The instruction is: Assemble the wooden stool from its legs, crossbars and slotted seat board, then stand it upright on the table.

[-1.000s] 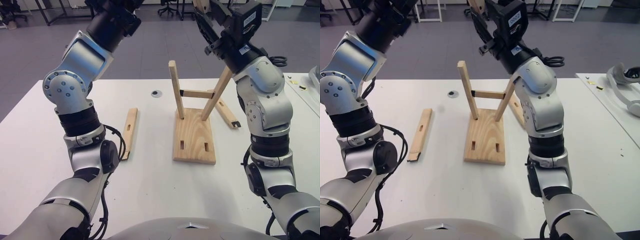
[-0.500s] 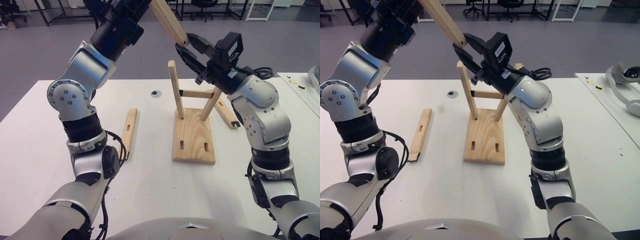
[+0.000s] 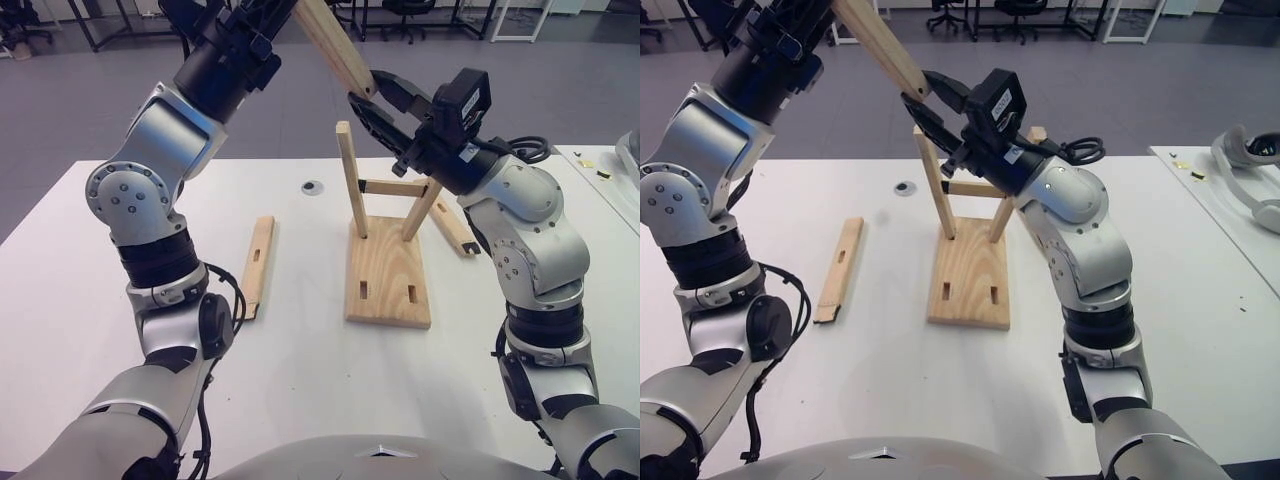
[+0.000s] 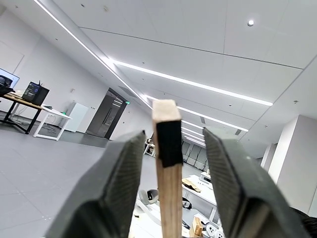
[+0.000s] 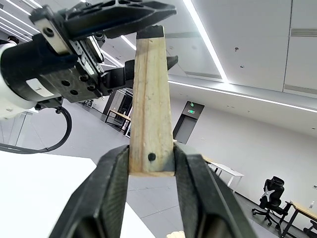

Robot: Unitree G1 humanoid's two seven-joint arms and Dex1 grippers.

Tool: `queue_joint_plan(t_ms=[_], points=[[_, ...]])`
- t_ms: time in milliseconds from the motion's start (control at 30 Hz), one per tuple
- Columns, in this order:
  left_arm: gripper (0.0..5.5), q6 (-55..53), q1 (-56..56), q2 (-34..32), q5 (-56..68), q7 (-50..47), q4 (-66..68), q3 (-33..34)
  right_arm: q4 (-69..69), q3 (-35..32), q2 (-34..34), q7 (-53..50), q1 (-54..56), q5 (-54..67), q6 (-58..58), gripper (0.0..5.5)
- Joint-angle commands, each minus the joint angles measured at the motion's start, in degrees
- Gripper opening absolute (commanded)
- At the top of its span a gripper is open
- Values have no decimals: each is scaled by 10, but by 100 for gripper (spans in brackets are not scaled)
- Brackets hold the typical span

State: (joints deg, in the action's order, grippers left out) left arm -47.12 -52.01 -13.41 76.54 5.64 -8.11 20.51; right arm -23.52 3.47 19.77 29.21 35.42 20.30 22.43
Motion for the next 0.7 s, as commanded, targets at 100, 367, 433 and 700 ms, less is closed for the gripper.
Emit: queue_joint_plan(t_ms=[100, 367, 433, 700], points=[[105, 5, 7, -10, 6, -12, 0, 1, -2, 0, 1, -2, -8, 0, 9, 132], [41, 5, 15, -11, 0, -28, 7, -1, -1, -1, 1, -3, -12, 10, 35, 132], [41, 6, 17, -13, -6, -32, 11, -2, -5, 1, 6, 1, -16, 11, 47, 132], [41, 5, 123, -122, -147, 8, 30, -28, -16, 24, 16, 14, -61, -8, 46, 244]])
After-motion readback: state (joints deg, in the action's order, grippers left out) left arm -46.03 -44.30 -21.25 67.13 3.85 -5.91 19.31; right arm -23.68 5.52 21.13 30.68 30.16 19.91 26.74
